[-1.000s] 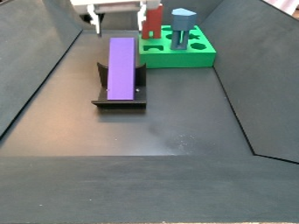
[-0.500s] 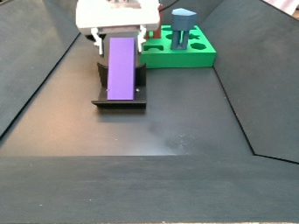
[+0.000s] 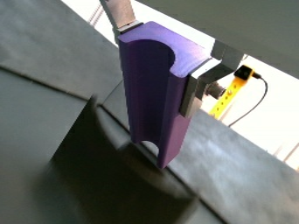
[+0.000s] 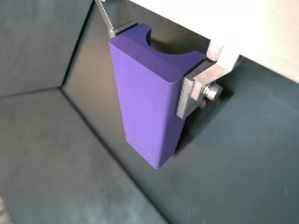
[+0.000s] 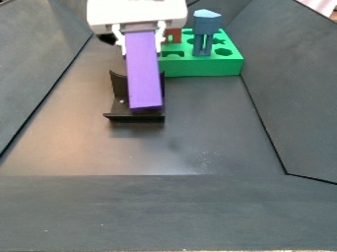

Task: Pick up the arch object. Move up. Place the arch object on the fixture. Regrasp the arch object. Rotate the arch object. Move to above the board. Insert the arch object.
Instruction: Rotate the arch object.

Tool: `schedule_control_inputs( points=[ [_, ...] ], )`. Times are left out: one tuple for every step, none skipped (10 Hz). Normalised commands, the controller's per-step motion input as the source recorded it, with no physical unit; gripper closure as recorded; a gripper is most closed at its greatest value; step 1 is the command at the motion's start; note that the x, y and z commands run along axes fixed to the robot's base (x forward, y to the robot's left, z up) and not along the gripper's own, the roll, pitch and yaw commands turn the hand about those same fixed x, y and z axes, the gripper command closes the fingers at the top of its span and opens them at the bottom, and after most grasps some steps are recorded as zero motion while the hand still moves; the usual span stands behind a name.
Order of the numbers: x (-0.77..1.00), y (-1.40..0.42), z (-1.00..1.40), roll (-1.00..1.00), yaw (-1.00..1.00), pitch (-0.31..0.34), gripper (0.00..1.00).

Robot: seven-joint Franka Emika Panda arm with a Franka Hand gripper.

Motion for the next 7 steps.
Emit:
schedule_control_inputs(
  points=[
    [-1.00,0.29,0.88,-0.12,-0.03,-0.102,1.00],
    [-1.00,0.27,0.85,-0.13,-0.04,-0.110,1.00],
    [-1.00,0.25,0.81,-0.14,-0.06,-0.114,1.00],
    [-1.00,0.22,0.76,-0.13,-0.08,-0.110,1.00],
    [-1.00,0.20,0.71,-0.14,-0.09,-0.103,1.00],
    [-1.00,0.19,0.65,-0.14,-0.11,-0.093,1.00],
    [-1.00,0.16,0.59,-0.13,-0.11,-0.084,1.00]
  ],
)
